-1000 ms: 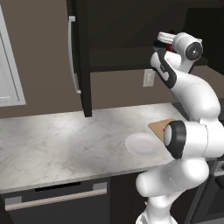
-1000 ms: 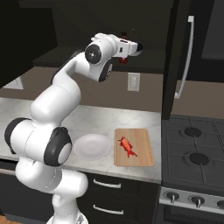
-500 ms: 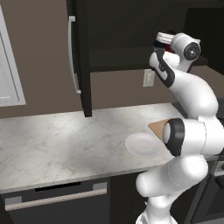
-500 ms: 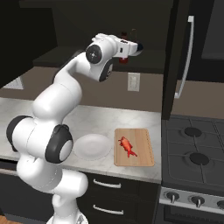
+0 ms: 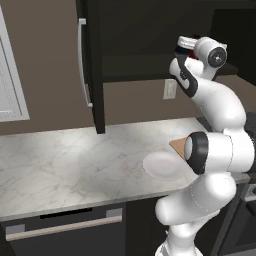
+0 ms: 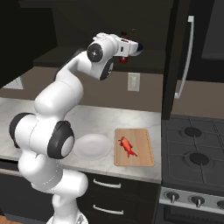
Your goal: Pick the fish from the plate and place it on the cutting board. Then pick the condiment bottle from the cabinet and place it next to the cutting board.
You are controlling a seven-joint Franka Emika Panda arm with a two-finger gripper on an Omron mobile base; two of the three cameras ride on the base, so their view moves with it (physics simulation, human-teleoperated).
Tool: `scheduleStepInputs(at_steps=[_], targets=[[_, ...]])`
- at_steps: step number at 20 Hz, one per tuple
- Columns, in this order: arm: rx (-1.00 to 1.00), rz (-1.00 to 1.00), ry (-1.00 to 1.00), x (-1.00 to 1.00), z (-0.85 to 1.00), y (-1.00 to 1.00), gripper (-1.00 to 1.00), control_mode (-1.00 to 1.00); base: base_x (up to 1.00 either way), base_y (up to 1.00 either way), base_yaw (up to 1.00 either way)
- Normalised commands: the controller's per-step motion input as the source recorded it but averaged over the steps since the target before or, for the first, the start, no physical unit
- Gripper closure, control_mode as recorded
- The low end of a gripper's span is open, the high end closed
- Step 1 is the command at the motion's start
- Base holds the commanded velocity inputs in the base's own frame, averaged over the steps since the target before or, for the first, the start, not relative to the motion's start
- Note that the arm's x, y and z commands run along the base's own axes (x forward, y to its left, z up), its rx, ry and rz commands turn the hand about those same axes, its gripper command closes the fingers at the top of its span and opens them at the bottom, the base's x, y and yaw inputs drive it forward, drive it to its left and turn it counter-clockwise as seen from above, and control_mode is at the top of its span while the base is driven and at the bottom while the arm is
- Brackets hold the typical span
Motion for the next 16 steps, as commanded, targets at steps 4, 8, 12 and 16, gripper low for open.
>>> scheduleStepInputs(at_steps=[4, 8, 12, 16], targets=[[0.0, 0.0, 0.0, 0.14, 0.0, -0.04, -1.0, -1.0, 0.0, 0.0, 0.0], [0.0, 0.0, 0.0, 0.17, -0.01, -0.03, -1.0, -1.0, 0.0, 0.0, 0.0], [0.0, 0.0, 0.0, 0.16, -0.02, -0.03, -1.0, -1.0, 0.0, 0.0, 0.0], [0.0, 0.0, 0.0, 0.15, -0.03, -0.03, -1.0, -1.0, 0.0, 0.0, 0.0]])
